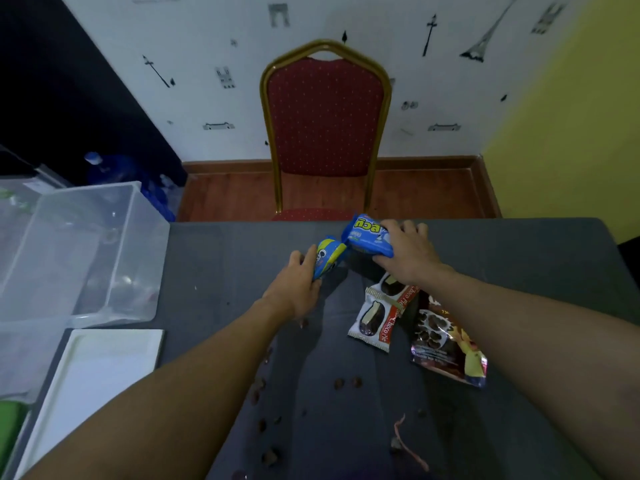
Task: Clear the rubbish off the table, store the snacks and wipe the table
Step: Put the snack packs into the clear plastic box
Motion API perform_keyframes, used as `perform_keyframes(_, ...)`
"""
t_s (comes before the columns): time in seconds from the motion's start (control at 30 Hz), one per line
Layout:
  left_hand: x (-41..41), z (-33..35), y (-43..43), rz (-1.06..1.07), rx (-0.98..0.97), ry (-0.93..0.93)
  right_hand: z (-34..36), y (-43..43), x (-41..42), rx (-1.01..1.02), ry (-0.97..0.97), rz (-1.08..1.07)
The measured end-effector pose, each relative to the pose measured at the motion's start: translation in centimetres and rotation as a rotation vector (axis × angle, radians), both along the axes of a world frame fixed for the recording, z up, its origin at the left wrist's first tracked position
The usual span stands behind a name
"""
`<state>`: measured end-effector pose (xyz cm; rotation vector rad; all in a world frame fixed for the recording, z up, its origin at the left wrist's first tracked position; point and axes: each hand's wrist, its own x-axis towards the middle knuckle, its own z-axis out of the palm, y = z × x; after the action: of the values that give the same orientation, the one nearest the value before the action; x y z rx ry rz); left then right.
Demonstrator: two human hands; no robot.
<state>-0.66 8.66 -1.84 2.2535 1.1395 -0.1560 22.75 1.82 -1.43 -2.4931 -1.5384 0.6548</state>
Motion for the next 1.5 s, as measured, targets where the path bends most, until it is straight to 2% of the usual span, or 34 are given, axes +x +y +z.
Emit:
perform_keyframes(0.17, -3.5, 2.2, 0.9, 0.075, 0.090, -0.030, 2.4, 0.5, -3.3, 0.118, 0.067, 0.015)
perform_keyframes(0.67, -18.4, 8.4, 6.9, 0.294, 0.363, -0.253, 6.6, 7.2, -16.7, 0.285, 0.032, 0.083)
perform_keyframes(1.03, -32.6, 9.1, 14.1, 0.504, 0.643, -0.152, 8.0, 14.5, -27.2, 0.330, 0.015, 0.216)
perform_keyframes(1.37, -39.1, 6.1, 18.0, 0.825, 0.630, -0.057, 8.4, 21.0, -33.3, 0.339, -0.023, 0.364)
perform_keyframes(1.5, -39.5, 5.1, 19.4, 0.951, 0.570, -0.081, 8.4, 24.2, -35.7, 0.282, -0.160, 0.430)
